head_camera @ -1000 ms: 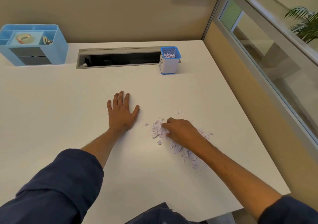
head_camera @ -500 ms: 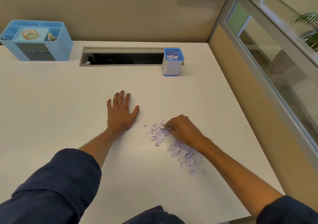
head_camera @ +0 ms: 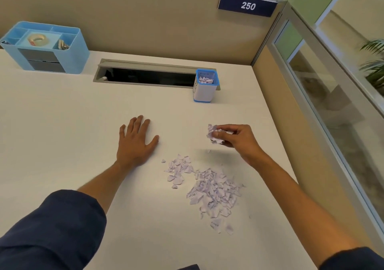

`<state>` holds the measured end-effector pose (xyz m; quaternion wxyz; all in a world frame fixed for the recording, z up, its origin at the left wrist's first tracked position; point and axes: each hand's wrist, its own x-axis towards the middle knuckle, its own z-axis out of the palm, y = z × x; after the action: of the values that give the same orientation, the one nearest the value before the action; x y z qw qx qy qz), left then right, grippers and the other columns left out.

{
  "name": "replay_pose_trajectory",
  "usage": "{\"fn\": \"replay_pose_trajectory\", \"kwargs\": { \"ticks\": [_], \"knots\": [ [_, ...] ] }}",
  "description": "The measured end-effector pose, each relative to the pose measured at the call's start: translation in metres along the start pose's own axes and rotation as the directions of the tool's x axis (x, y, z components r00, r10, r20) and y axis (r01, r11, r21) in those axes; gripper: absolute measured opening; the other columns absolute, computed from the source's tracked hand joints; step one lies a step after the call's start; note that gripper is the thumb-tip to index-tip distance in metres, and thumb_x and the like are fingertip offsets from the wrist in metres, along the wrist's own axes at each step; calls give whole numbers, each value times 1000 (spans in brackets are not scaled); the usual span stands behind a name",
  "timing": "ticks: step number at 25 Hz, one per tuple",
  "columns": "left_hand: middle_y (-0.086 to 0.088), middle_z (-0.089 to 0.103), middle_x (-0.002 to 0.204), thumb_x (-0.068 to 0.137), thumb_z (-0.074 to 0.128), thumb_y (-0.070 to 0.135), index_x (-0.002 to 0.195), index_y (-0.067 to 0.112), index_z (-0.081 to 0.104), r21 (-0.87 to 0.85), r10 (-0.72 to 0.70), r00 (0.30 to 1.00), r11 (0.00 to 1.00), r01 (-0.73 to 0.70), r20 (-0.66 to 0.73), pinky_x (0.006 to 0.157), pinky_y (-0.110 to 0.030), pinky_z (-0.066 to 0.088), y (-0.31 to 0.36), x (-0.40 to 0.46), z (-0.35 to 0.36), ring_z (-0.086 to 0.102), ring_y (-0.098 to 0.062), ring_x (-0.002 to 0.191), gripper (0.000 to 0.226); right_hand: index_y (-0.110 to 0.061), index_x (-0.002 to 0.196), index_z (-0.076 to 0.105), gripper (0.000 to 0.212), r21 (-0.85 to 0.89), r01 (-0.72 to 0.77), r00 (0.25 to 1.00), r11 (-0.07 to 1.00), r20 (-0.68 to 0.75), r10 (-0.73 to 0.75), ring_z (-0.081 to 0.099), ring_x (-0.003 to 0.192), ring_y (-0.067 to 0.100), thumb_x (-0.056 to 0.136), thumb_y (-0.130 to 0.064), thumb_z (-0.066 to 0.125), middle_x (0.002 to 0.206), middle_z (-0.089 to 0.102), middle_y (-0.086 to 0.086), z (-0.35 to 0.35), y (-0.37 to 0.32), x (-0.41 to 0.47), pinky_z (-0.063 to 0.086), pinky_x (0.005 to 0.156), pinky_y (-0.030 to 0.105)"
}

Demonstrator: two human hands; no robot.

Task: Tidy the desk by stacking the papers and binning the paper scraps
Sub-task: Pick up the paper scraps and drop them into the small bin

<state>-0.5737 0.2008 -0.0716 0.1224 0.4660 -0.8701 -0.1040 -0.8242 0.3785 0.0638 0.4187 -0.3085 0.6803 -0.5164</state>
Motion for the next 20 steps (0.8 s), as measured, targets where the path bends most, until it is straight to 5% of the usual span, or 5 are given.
{"fn": "replay_pose_trajectory", "kwargs": {
  "ticks": [6, 11, 16, 18, 20],
  "knots": [
    [0, 24, 161, 90, 23, 63, 148, 23, 33, -2, -5, 1000, 1000, 5, -3, 119, -46, 9, 0, 0, 1, 15, -20, 149, 71, -7, 98, 74, 21, -66, 28, 995, 997, -97, -34, 72, 78, 18, 78, -8, 78, 94, 73, 8, -23, -46, 77, 56, 67, 20],
    [2, 22, 161, 91, 24, 63, 149, 24, 32, 5, -12, 1000, 1000, 12, -2, 120, -46, 9, 0, 0, 2, 14, -18, 149, 70, -3, 94, 74, 21, -282, 93, 980, 955, -141, -137, 71, 78, 24, 74, -5, 80, 97, 72, 18, -34, -68, 168, 61, 76, 37],
    [2, 21, 162, 91, 24, 63, 150, 24, 31, 3, -18, 1000, 1000, 18, -5, 120, -45, 8, 1, 1, 1, 13, -17, 149, 70, -5, 97, 75, 20, -707, 141, 976, 693, -19, -218, 67, 89, 23, 78, -12, 79, 101, 70, 12, -16, -90, 221, 59, 64, 35],
    [2, 22, 161, 91, 25, 62, 150, 24, 32, 3, -19, 1000, 1000, 19, -6, 120, -45, 8, 1, 1, 1, 14, -17, 149, 70, -8, 99, 75, 22, -827, 129, 984, 547, 37, -176, 61, 87, 17, 79, -18, 78, 100, 68, 8, -3, -95, 232, 47, 53, 23],
    [2, 22, 162, 92, 25, 62, 150, 24, 32, 9, -23, 1000, 1000, 23, -4, 120, -45, 8, 2, 1, 1, 14, -17, 149, 70, -10, 102, 74, 27, -870, 117, 992, 478, 80, -98, 60, 88, 17, 80, -26, 77, 98, 66, 6, 6, -93, 242, 47, 59, 24]
  ]
}}
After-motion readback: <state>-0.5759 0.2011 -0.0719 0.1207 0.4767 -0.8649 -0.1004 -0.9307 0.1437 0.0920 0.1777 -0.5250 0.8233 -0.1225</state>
